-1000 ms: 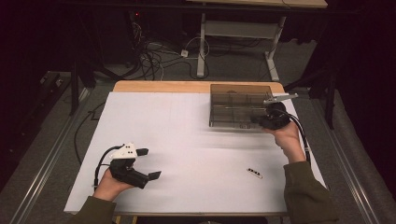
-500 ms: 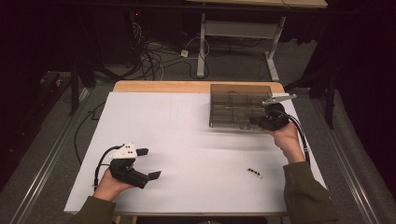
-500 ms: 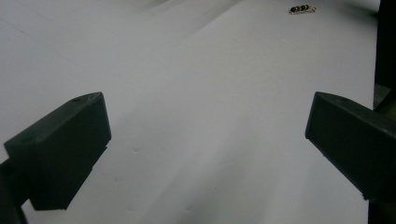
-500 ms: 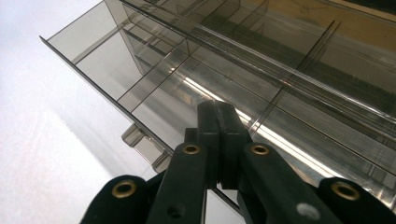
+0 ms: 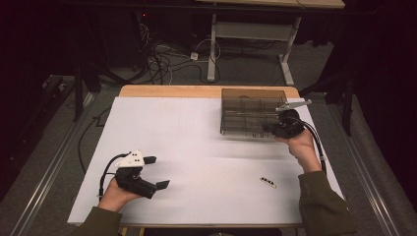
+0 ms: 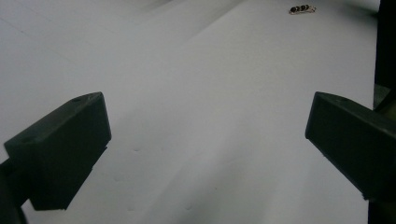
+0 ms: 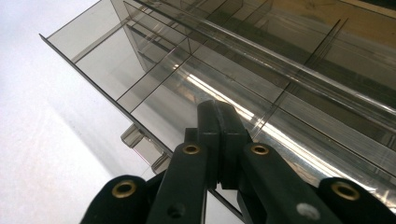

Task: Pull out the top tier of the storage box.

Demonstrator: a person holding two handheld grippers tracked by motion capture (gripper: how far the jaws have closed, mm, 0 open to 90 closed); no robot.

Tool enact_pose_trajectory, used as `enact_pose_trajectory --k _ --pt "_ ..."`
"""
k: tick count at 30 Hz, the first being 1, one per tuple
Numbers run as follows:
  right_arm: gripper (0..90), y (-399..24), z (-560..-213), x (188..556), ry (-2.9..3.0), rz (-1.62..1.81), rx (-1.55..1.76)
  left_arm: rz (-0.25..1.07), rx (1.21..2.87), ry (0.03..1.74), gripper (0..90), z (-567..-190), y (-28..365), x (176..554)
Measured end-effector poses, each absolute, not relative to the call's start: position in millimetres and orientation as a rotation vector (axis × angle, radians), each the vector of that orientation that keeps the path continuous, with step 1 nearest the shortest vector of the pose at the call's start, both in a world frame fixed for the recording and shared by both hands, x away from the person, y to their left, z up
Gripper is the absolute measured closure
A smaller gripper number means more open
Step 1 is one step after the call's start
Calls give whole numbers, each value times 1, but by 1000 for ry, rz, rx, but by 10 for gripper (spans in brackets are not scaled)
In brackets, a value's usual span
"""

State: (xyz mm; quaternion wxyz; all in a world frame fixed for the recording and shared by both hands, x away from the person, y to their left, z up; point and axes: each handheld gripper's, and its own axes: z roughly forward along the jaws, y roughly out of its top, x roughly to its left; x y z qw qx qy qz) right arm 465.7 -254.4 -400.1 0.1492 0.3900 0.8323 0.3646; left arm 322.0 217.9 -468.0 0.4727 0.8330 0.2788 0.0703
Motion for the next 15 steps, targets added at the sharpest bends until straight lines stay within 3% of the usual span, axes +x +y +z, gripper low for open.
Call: enact_pose_trajectory --k 15 --pt "900 -253 -402 463 2404 1045 1116 172 2039 680 0 -468 218 322"
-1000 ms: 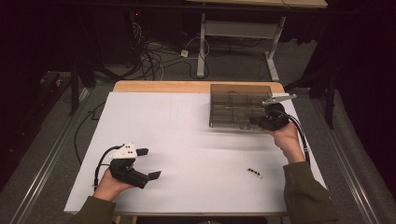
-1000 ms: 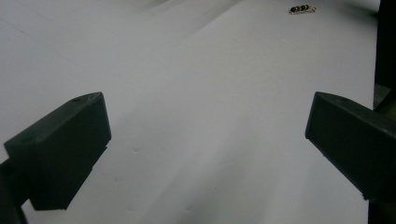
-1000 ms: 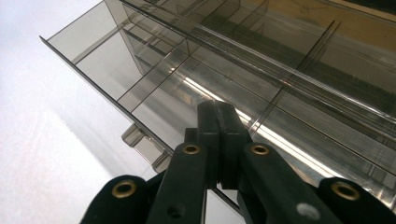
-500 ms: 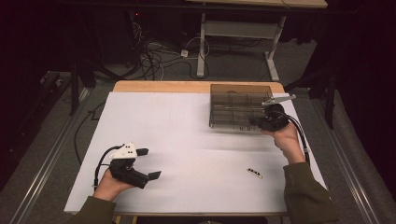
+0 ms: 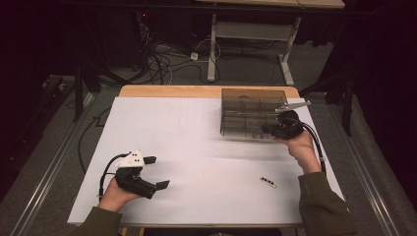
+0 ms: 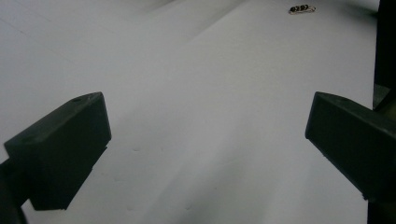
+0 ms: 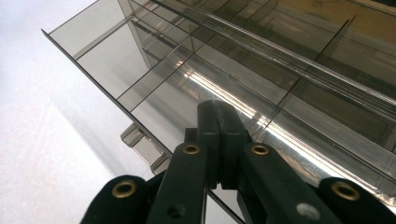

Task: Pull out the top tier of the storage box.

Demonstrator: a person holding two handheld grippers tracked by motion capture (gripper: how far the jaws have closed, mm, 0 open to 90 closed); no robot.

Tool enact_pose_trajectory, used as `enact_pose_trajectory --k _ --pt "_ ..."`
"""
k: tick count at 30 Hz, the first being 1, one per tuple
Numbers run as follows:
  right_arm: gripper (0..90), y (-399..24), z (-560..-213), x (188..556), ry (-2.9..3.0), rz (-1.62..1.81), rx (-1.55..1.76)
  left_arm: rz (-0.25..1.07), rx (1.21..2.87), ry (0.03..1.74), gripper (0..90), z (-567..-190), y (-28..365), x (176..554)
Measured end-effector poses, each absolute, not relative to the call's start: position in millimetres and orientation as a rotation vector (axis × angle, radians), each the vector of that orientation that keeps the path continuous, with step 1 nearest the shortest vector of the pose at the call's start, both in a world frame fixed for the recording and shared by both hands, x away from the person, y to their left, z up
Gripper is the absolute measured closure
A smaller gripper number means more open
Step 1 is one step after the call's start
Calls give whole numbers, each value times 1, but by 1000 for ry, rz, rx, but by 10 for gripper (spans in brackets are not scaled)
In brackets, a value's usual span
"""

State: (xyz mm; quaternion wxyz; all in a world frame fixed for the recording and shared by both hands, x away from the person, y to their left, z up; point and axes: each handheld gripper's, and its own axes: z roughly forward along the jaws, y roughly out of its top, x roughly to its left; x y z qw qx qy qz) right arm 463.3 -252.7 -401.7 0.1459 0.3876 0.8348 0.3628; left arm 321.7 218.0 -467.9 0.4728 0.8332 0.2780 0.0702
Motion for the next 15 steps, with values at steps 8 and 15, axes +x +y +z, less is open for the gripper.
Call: enact_pose_trajectory --k 8,15 --pt "900 -251 -403 464 2408 1031 1108 170 2040 679 0 -468 218 322" --pt "900 -252 -403 461 2417 1026 1102 170 2041 679 0 -468 218 322"
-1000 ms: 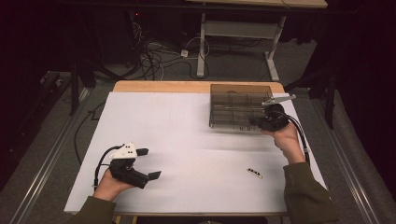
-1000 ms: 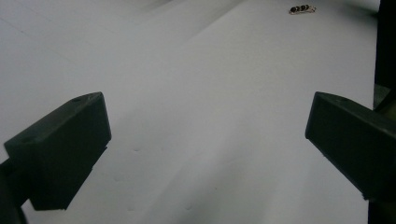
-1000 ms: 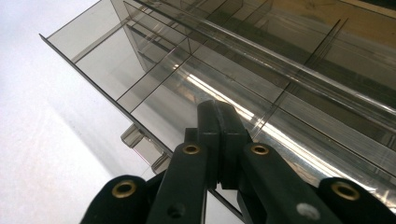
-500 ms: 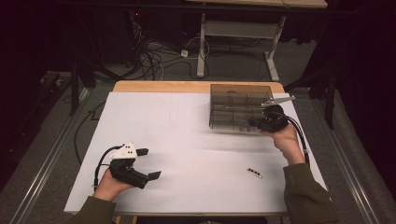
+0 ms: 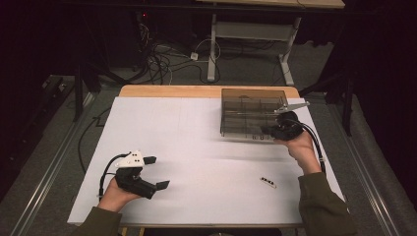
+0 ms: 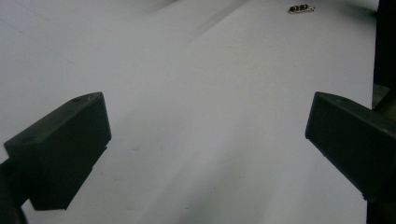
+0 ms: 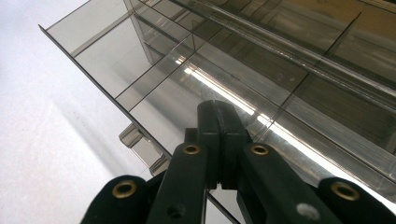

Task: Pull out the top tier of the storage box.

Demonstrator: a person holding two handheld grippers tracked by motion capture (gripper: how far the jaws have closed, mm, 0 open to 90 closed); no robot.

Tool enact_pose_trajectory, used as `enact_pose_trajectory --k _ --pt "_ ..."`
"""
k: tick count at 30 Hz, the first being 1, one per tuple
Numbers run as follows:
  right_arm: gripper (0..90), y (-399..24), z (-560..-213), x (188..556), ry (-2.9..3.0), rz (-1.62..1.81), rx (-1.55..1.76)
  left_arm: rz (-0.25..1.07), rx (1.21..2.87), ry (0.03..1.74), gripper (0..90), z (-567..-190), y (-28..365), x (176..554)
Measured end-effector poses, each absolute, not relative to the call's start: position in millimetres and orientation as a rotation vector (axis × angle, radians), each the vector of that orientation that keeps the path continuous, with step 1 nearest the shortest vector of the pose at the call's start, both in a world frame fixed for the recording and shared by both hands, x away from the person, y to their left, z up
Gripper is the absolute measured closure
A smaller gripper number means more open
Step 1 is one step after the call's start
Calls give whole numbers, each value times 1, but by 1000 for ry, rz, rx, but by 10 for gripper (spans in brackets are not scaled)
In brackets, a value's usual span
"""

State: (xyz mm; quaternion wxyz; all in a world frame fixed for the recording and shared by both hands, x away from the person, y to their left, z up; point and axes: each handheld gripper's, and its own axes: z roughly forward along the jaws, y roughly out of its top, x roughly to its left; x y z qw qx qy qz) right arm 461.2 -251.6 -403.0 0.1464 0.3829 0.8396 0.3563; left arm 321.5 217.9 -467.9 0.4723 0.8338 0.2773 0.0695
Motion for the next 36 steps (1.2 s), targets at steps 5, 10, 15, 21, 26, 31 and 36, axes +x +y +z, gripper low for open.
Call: enact_pose_trajectory --k 5,10,15,21,26,31,36 --pt "900 -252 -403 459 2420 1022 1096 169 2043 676 0 -468 218 321" --pt "900 -252 -403 458 2422 1017 1092 170 2042 676 0 -468 218 321" --pt "900 -252 -402 456 2425 1009 1088 169 2042 675 0 -468 218 321" --pt "900 -252 -402 455 2433 1002 1076 169 2043 675 0 -468 218 321" --pt "900 -252 -402 454 2436 996 1074 169 2043 675 0 -468 218 321" --pt "900 -251 -402 453 2442 991 1069 168 2044 674 0 -468 218 321" --pt "900 -253 -402 452 2449 988 1066 168 2044 674 0 -468 218 321"
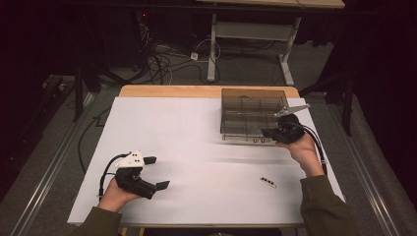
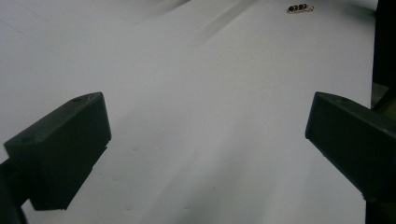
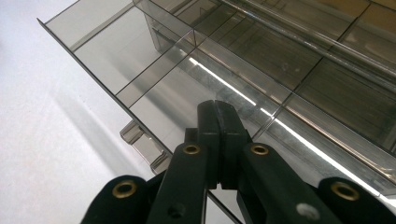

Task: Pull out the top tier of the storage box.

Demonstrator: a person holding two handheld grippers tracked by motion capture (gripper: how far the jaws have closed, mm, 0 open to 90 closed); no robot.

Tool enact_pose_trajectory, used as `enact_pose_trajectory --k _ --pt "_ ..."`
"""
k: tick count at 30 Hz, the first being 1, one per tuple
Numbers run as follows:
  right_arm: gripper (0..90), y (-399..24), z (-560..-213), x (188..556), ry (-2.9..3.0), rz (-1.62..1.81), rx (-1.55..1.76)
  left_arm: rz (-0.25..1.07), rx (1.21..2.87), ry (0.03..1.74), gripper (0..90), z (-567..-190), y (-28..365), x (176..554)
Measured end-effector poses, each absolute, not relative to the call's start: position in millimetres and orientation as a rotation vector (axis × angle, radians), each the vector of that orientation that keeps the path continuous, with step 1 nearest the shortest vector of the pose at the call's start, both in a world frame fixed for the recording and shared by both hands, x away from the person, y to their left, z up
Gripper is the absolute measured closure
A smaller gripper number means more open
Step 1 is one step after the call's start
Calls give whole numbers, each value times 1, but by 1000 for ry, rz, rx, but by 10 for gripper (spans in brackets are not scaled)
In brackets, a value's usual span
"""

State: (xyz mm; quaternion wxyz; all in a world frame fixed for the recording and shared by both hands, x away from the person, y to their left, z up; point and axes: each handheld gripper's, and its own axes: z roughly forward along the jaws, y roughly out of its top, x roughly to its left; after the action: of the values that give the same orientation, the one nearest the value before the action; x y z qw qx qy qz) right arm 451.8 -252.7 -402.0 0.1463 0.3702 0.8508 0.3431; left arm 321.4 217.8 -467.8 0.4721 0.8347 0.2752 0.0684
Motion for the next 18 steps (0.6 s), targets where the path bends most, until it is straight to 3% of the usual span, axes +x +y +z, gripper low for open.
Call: enact_pose_trajectory --k 18 --pt "900 -256 -397 446 2434 1004 1056 168 2043 676 0 -468 218 321"
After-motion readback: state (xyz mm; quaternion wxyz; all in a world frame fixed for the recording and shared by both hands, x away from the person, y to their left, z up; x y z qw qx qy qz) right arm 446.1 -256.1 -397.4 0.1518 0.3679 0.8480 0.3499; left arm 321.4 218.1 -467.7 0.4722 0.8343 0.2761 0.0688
